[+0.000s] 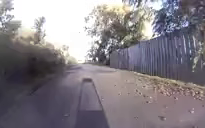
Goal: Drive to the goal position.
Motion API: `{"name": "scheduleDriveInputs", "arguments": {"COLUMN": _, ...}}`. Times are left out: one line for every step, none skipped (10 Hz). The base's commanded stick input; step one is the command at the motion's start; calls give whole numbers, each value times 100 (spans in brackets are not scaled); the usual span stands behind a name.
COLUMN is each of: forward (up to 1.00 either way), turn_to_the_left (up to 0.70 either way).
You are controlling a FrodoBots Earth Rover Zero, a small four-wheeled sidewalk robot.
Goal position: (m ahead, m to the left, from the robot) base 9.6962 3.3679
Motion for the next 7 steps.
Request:
{"name": "scheduleDriveInputs", "arguments": {"forward": 100, "turn_to_the_left": 0}}
{"name": "scheduleDriveInputs", "arguments": {"forward": 100, "turn_to_the_left": 0}}
{"name": "scheduleDriveInputs", "arguments": {"forward": 100, "turn_to_the_left": 0}}
{"name": "scheduleDriveInputs", "arguments": {"forward": 100, "turn_to_the_left": 0}}
{"name": "scheduleDriveInputs", "arguments": {"forward": 100, "turn_to_the_left": 0}}
{"name": "scheduleDriveInputs", "arguments": {"forward": 100, "turn_to_the_left": 0}}
{"name": "scheduleDriveInputs", "arguments": {"forward": 100, "turn_to_the_left": 0}}
